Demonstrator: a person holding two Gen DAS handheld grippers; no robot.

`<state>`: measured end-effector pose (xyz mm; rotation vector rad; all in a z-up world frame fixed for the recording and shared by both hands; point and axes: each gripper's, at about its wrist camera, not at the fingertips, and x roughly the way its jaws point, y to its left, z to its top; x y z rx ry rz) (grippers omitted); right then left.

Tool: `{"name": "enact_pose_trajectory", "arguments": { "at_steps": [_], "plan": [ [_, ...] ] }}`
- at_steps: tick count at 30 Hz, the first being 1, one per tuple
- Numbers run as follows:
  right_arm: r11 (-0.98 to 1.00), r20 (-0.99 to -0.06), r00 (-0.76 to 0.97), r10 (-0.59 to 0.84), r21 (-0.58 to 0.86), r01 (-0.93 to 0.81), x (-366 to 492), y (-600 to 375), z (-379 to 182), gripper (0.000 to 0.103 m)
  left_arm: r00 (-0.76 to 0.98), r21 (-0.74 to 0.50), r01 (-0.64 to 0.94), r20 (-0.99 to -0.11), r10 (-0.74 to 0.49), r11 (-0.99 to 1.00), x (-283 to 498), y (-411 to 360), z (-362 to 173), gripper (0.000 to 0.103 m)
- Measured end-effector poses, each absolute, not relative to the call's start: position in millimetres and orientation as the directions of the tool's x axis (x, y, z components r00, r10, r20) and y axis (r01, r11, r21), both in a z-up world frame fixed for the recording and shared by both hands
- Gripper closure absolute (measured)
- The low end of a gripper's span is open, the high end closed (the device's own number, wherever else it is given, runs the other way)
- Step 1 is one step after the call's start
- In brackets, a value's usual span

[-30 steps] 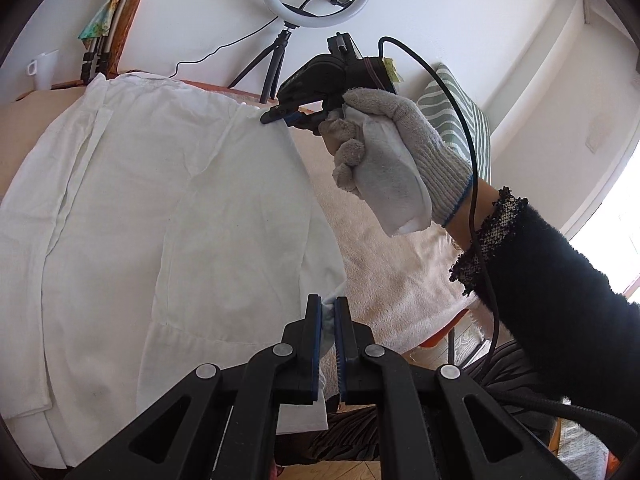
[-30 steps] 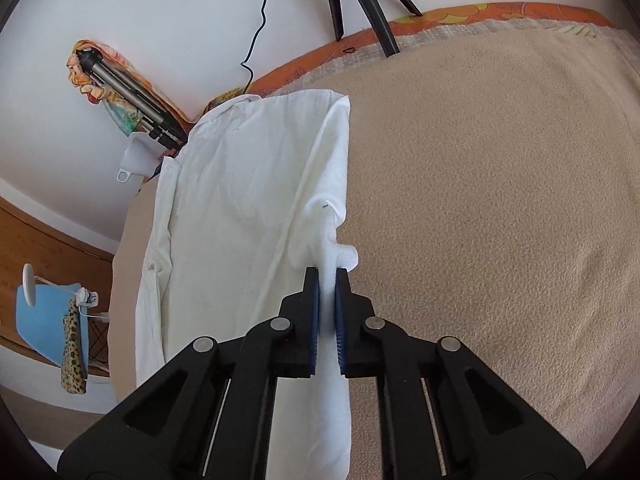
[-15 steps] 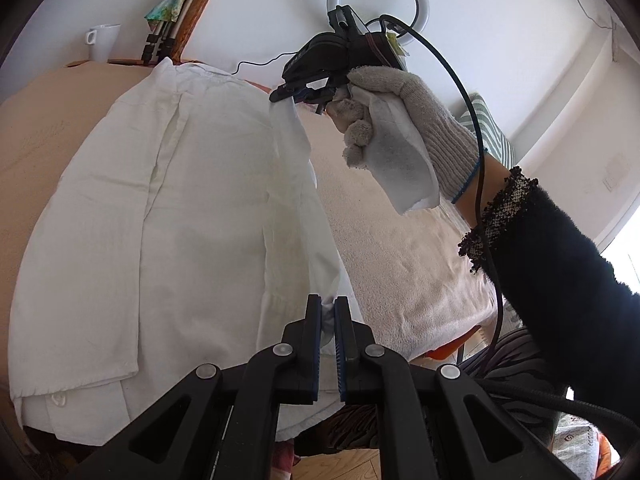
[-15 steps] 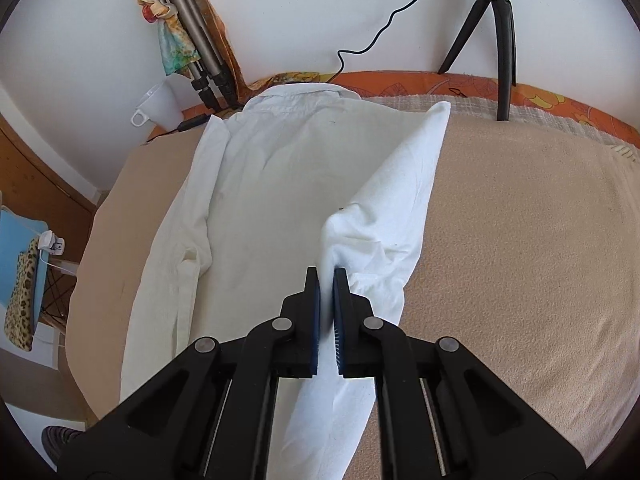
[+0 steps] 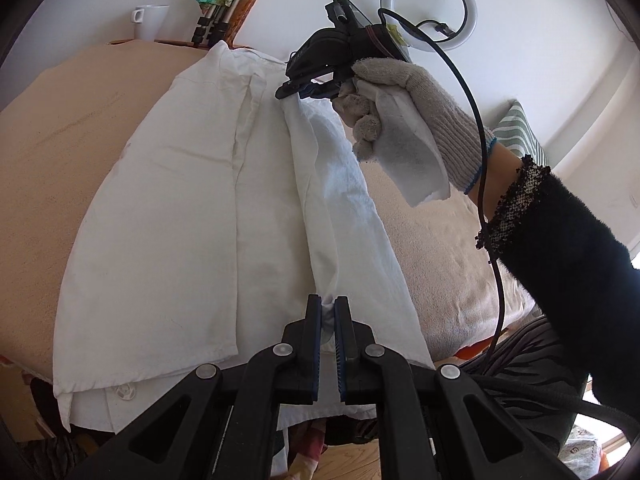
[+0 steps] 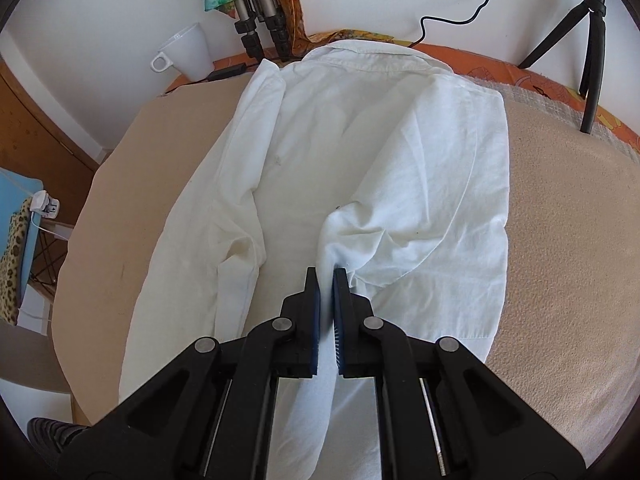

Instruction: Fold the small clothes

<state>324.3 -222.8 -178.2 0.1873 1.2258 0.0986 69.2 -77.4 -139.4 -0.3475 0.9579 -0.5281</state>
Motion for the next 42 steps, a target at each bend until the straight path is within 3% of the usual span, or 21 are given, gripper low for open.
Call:
{"name": "enact_pose_trajectory", "arguments": {
  "at_steps": [4,17,20,26,29,33,36,42],
  "plan": [
    [0.952,-0.892,0.353,0.284,0.307,0.01,322.7,-231.1,-175.3,0.082,0.466,-0.495,0.26,-0.688,-0.557,0.829,70.1,-73.6,-142.4,0.1],
    [0.877,-0.746,0.555,0.368,0.477,0.058,240.5,-321.1,-78.8,0.081,0.468,-0.442,0.298,-0.705,-0.533,0.846,69.7,-67.4,-142.0,0.098],
    [0.869,-0.728,0.58,0.366,0.49,0.068,211.0,-333.1,-63.4,0.081,0.445,-0.415,0.332,-0.723,-0.529,0.847,66.2,-68.5,-141.0,0.089],
    [0.862,-0.73,0.572,0.374,0.502,0.077,147.4,-329.8,-57.3,0.081,0.462,-0.238,0.456,-0.76,-0.457,0.858,52.3,-58.5,-122.7,0.078],
    [0.835,-0.74,0.53,0.414,0.541,0.101,110.5,-320.7,-70.9,0.08,0.496,-0.104,0.496,-0.781,-0.38,0.862,43.8,-43.1,-116.2,0.078],
    [0.813,-0.77,0.446,0.456,0.564,0.143,67.3,-297.1,-107.0,0.063,0.552,0.04,0.464,-0.795,-0.254,0.885,47.7,-11.2,-116.0,0.078],
    [0.79,-0.779,0.379,0.5,0.589,0.17,45.7,-279.3,-136.4,0.062,0.515,-0.057,0.39,-0.814,-0.269,0.919,68.9,20.3,-117.7,0.076],
    [0.728,-0.751,0.317,0.58,0.652,0.212,29.1,-269.8,-171.6,0.062,0.361,-0.342,0.254,-0.834,-0.417,0.905,105.4,58.0,-141.9,0.072]
  ]
}}
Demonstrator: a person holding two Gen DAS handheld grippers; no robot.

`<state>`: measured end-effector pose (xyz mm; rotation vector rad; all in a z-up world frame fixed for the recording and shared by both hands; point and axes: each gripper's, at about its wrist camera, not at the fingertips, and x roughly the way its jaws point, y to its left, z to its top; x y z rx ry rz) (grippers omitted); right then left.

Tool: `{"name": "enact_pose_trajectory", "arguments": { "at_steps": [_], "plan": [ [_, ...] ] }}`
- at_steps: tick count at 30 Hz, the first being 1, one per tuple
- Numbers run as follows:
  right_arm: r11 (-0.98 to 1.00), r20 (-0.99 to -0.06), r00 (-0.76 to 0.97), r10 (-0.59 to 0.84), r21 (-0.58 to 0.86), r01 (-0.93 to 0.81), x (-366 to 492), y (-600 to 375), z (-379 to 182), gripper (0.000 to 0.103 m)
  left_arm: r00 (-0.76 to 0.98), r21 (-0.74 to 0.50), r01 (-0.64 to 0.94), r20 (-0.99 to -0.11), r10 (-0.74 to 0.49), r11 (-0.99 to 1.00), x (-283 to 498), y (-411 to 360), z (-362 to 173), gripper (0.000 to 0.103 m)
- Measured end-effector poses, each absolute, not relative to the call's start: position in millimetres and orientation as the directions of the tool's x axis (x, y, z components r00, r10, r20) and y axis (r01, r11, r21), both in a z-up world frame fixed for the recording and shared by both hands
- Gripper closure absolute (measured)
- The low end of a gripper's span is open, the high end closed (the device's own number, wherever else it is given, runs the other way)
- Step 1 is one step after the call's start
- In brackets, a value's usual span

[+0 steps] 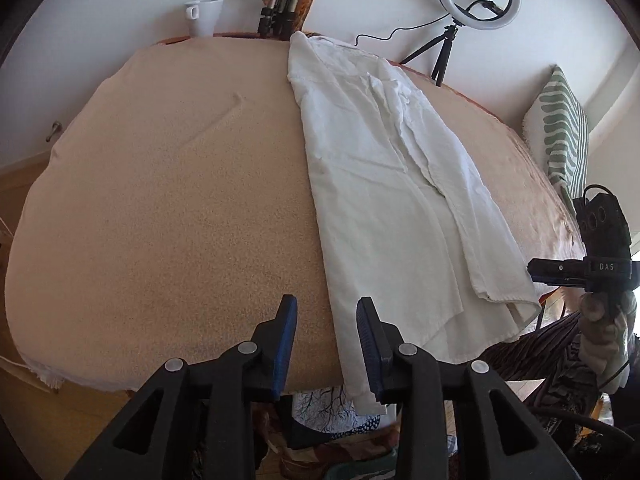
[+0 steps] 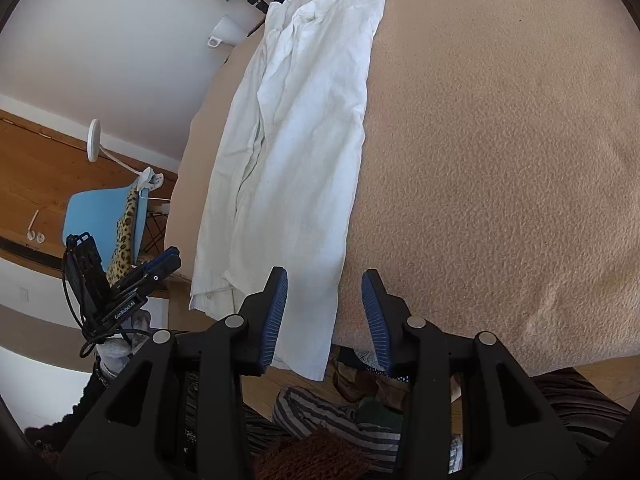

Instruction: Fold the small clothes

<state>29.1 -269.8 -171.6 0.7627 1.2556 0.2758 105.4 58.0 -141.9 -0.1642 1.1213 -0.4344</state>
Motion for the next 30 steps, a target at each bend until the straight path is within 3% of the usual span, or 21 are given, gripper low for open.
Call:
{"name": "enact_pose_trajectory", "arguments": {
  "at_steps": [5,7,8,9,12,16,21,28,30],
  "plan": [
    [0.665,-0.696,0.302,0.652,0.716,0.215,24.0,-269.8,-188.0,0.062,0.25,-0.483,0.19,-0.818,-0.518,0.855,114.4,59.9,-164.9,0.075],
    [0.651,-0.681,0.308,0.665,0.73,0.209,23.1,-269.8,-189.8,0.062,0.245,-0.496,0.186,-0.813,-0.529,0.848,114.7,58.5,-166.3,0.084],
    [0.646,-0.673,0.303,0.674,0.737,0.2,23.9,-268.2,-190.4,0.068,0.243,-0.492,0.194,-0.814,-0.527,0.849,115.4,56.0,-165.9,0.089],
    [0.644,-0.669,0.294,0.683,0.741,0.19,23.6,-266.4,-191.5,0.079,0.25,-0.48,0.2,-0.818,-0.518,0.854,114.0,51.1,-163.4,0.091],
    [0.67,-0.687,0.293,0.665,0.722,0.173,23.8,-264.0,-186.5,0.093,0.274,-0.457,0.212,-0.82,-0.502,0.864,111.4,46.4,-156.5,0.098],
    [0.635,-0.635,0.335,0.696,0.762,0.124,19.2,-272.5,-164.6,0.095,0.299,-0.485,0.211,-0.795,-0.528,0.849,108.2,51.4,-147.9,0.098],
    [0.673,-0.701,0.262,0.663,0.712,0.2,20.9,-270.6,-197.9,0.096,0.283,-0.447,0.203,-0.825,-0.489,0.871,109.9,46.6,-161.1,0.098],
    [0.736,-0.745,0.263,0.613,0.659,0.154,25.1,-264.4,-188.6,0.096,0.301,-0.392,0.243,-0.839,-0.453,0.887,109.1,41.0,-153.8,0.098],
    [0.807,-0.795,0.29,0.532,0.58,0.11,25.8,-262.9,-170.6,0.086,0.313,-0.383,0.269,-0.833,-0.456,0.884,106.8,40.7,-145.0,0.095]
  ]
}}
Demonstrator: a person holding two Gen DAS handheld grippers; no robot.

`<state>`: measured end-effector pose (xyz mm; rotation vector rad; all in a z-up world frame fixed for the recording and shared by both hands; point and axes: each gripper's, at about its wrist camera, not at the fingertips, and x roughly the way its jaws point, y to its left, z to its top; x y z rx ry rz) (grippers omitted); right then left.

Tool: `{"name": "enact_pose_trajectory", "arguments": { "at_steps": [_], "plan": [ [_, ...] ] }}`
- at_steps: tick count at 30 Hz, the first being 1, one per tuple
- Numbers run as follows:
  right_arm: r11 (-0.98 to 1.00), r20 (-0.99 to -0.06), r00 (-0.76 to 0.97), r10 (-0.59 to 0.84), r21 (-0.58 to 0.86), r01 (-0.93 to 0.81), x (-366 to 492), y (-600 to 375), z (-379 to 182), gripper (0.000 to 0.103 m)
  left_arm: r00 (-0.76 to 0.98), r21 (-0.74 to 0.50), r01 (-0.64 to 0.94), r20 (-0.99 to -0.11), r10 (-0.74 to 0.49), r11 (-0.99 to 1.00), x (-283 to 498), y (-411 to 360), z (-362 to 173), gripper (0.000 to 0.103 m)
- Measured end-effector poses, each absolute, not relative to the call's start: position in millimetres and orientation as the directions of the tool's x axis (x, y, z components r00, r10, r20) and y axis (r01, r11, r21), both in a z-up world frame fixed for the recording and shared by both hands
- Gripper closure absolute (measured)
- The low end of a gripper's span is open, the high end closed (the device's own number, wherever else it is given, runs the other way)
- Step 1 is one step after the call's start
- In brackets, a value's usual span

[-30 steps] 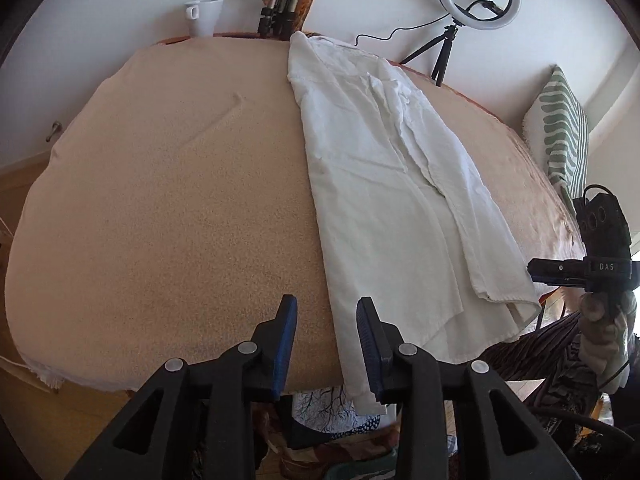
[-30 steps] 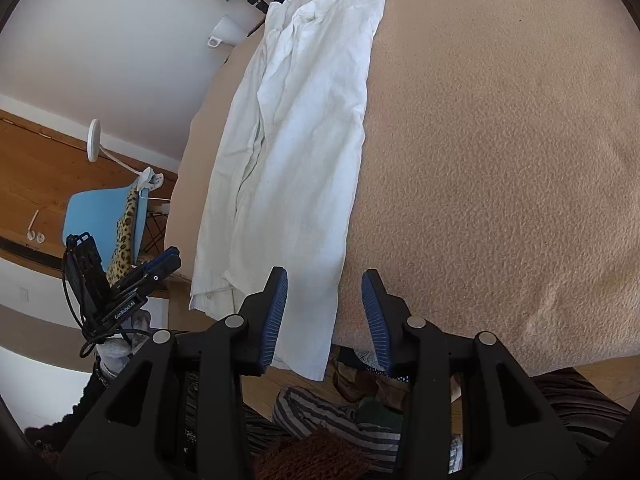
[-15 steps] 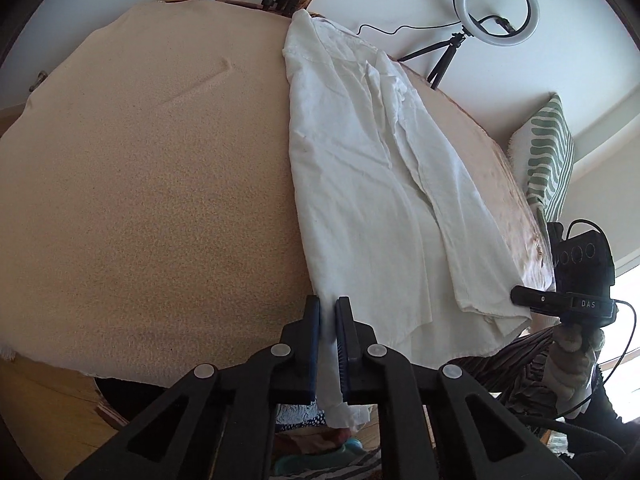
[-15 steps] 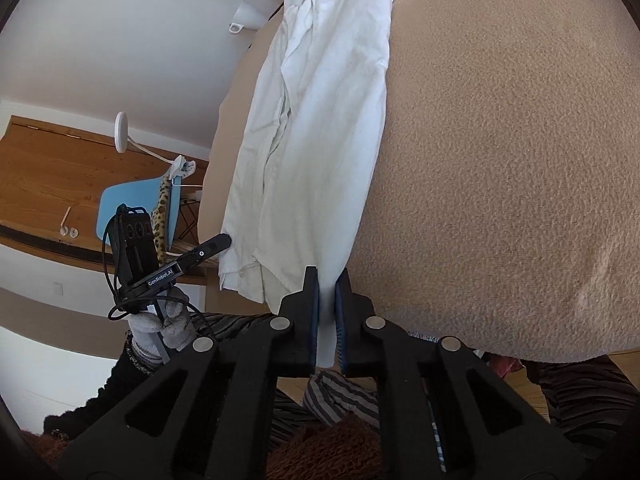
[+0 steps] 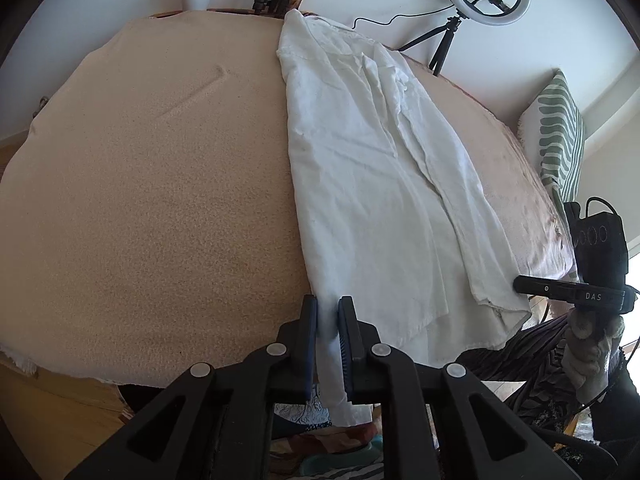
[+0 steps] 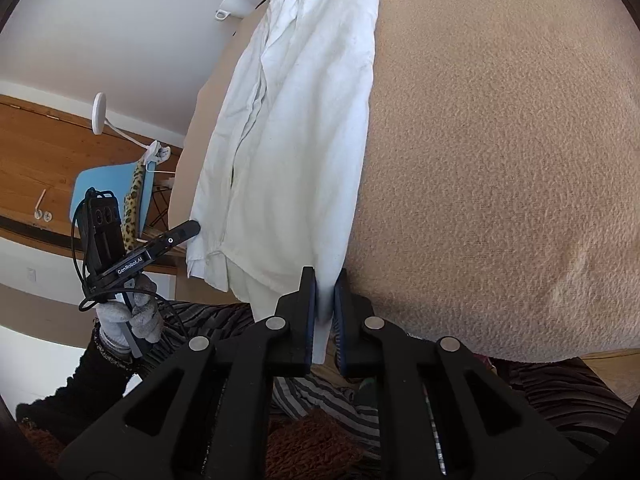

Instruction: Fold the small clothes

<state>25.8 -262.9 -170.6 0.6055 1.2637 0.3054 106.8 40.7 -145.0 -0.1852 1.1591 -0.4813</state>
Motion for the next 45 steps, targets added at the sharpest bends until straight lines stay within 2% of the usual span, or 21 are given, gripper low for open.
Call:
{"name": "enact_pose_trajectory", "arguments": {
  "at_steps": [2,3,8,12,16,20,24,28,33,35,40,45],
  "plan": [
    [0.863,-0.812,0.371,0.452,0.502,0.048,27.5,-260.9,-146.8,0.084,0.326,-0.359,0.3,-0.832,-0.449,0.884,102.5,39.2,-135.9,0.09],
    [0.867,-0.798,0.4,0.451,0.497,0.015,30.6,-259.1,-136.2,0.084,0.341,-0.346,0.307,-0.83,-0.442,0.887,100.6,38.6,-132.2,0.086],
    [0.873,-0.762,0.446,0.47,0.477,-0.106,71.6,-229.9,-125.3,0.084,0.337,-0.354,0.301,-0.829,-0.446,0.886,98.6,35.5,-135.3,0.081],
    [0.873,-0.778,0.403,0.483,0.464,-0.15,110.6,-186.1,-153.3,0.084,0.336,-0.369,0.271,-0.829,-0.446,0.889,99.3,38.5,-140.7,0.076],
    [0.9,-0.824,0.364,0.435,0.381,-0.211,122.9,-152.0,-174.3,0.084,0.351,-0.369,0.245,-0.828,-0.437,0.897,102.5,45.3,-141.5,0.07],
    [0.906,-0.849,0.334,0.41,0.338,-0.254,106.5,-137.9,-180.2,0.084,0.34,-0.375,0.241,-0.832,-0.439,0.895,105.5,45.8,-144.6,0.065],
    [0.871,-0.852,0.243,0.465,0.391,-0.297,75.4,-140.4,-167.4,0.084,0.301,-0.404,0.239,-0.834,-0.463,0.883,110.2,45.0,-149.8,0.063],
    [0.887,-0.827,0.323,0.461,0.416,-0.201,45.8,-182.6,-138.1,0.082,0.271,-0.421,0.228,-0.838,-0.473,0.878,117.6,46.4,-154.0,0.06],
    [0.913,-0.844,0.384,0.375,0.407,0.003,24.9,-236.6,-131.2,0.062,0.207,-0.493,0.191,-0.825,-0.526,0.848,128.3,47.6,-161.8,0.06],
    [0.906,-0.851,0.371,0.372,0.42,0.053,18.5,-252.4,-138.5,0.061,0.194,-0.508,0.189,-0.82,-0.539,0.84,128.5,46.1,-162.8,0.06],
    [0.822,-0.809,0.326,0.489,0.552,0.137,18.3,-271.8,-163.7,0.061,0.153,-0.526,0.207,-0.816,-0.558,0.825,125.9,42.3,-163.5,0.063],
    [0.652,-0.678,0.322,0.661,0.731,0.202,20.4,-275.6,-192.9,0.061,0.111,-0.567,0.169,-0.802,-0.587,0.806,124.4,48.6,-166.7,0.073]
  ]
}}
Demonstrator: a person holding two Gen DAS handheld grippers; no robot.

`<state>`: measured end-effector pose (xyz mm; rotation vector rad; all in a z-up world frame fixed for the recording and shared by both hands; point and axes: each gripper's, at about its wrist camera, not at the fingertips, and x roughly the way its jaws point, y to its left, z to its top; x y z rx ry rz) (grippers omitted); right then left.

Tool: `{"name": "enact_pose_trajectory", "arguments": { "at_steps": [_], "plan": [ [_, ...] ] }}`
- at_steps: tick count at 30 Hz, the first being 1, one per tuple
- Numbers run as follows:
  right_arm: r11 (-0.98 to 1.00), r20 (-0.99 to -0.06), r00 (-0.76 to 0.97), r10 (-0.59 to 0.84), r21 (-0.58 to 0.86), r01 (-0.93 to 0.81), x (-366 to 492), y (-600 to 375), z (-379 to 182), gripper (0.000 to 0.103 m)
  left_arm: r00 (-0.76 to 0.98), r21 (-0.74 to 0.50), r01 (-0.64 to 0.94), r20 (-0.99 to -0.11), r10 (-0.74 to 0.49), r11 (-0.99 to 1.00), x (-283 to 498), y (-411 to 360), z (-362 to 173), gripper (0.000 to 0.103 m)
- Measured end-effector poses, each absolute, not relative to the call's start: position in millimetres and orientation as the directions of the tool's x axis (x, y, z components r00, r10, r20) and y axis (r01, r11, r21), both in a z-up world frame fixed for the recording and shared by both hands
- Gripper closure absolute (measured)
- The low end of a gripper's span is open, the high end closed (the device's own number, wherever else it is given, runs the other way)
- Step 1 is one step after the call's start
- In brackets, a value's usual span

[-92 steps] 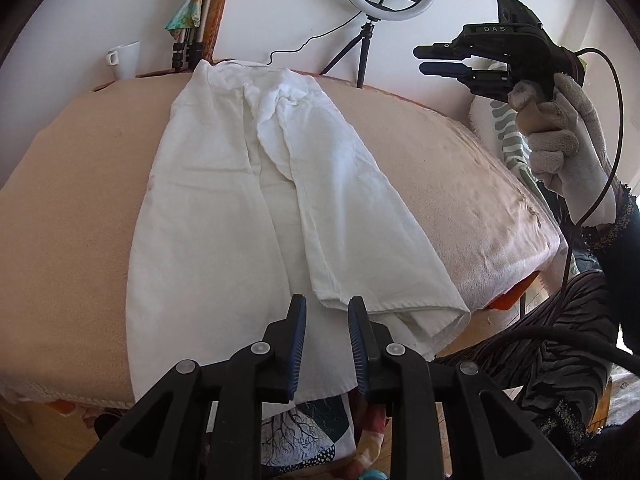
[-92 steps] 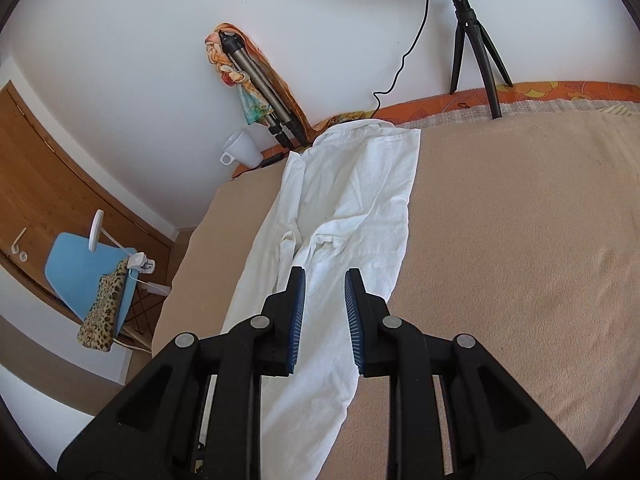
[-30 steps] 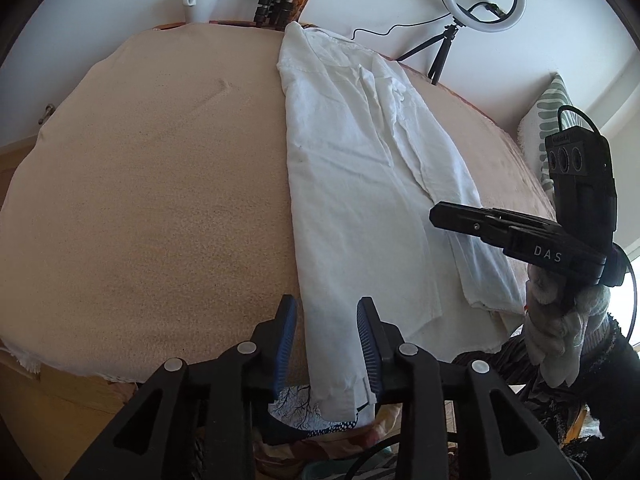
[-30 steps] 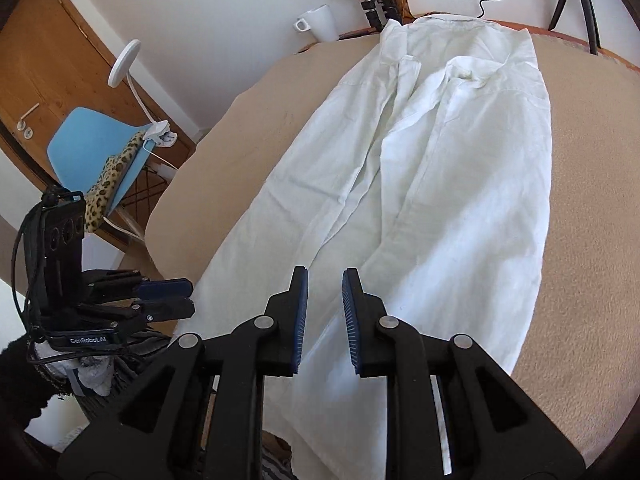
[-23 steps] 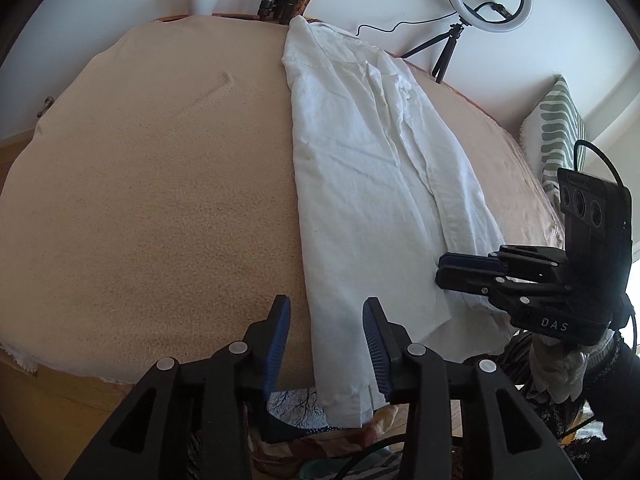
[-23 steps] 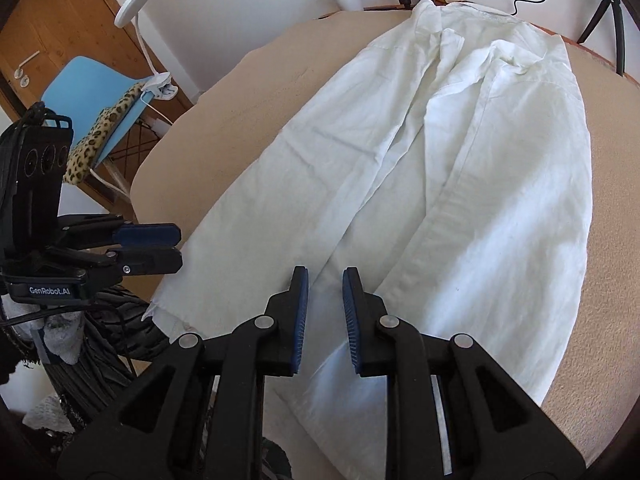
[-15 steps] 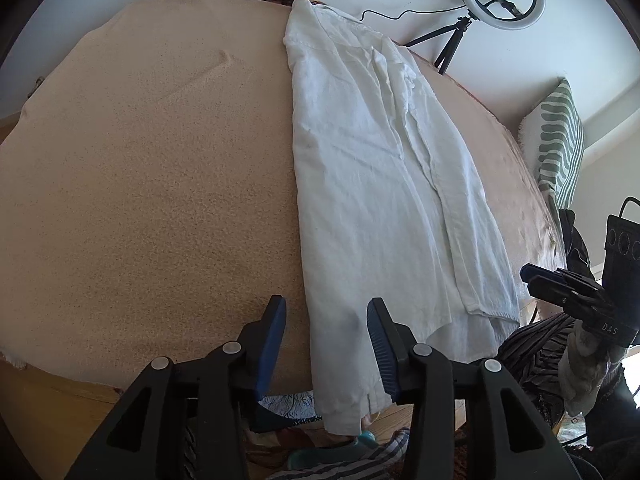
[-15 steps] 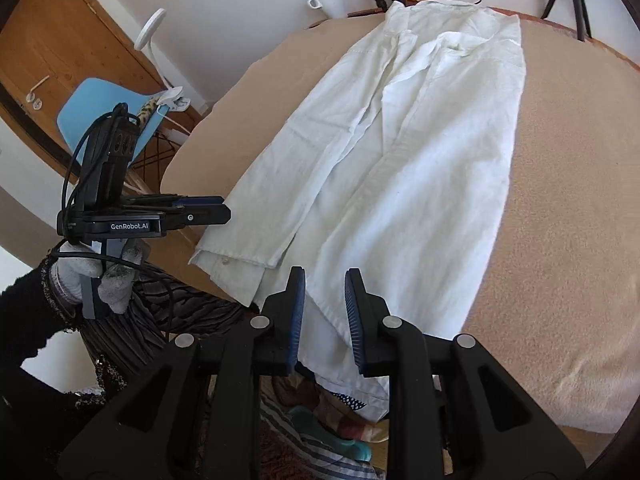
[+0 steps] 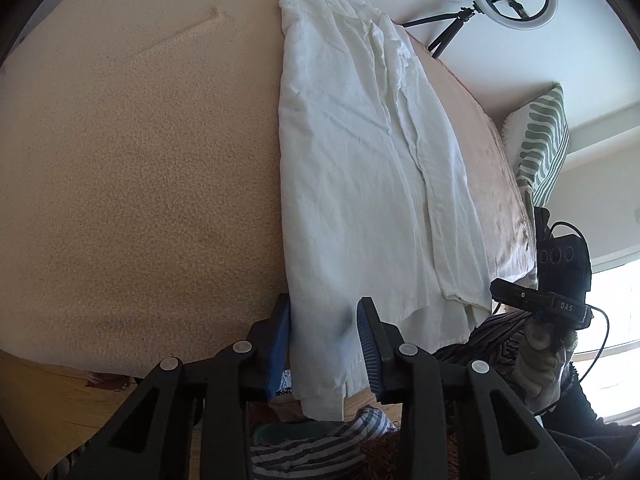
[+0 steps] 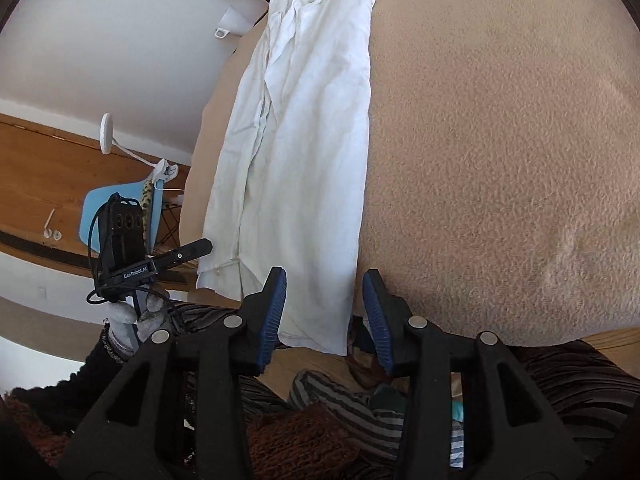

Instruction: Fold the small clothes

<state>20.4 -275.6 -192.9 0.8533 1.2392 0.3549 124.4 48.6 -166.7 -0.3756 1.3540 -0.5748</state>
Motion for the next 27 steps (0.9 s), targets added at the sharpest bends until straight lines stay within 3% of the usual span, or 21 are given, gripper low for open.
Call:
{"name": "enact_pose_trajectory", "arguments": {
  "at_steps": [2,6,9,19,27],
  "plan": [
    [0.624,-0.654,0.322,0.684,0.754,0.206,26.8,-275.3,-195.9,0.062,0.101,-0.568,0.168,-0.803,-0.587,0.806,123.9,49.0,-166.4,0.075],
    [0.612,-0.65,0.28,0.706,0.759,0.22,33.0,-267.2,-203.4,0.085,0.095,-0.559,0.173,-0.81,-0.578,0.811,125.1,45.8,-162.8,0.086],
    [0.595,-0.634,0.283,0.72,0.773,0.22,33.1,-266.9,-203.5,0.09,0.093,-0.571,0.182,-0.8,-0.592,0.8,126.3,43.9,-156.1,0.09],
    [0.432,-0.495,0.392,0.775,0.869,0.243,37.6,-285.6,-182.0,0.092,0.128,-0.675,0.151,-0.711,-0.691,0.723,151.2,50.7,-118.7,0.095],
    [0.468,-0.503,0.423,0.754,0.863,0.191,77.9,-289.8,-152.6,0.092,0.17,-0.664,0.196,-0.702,-0.692,0.722,192.9,38.8,-96.2,0.096]
  ]
}}
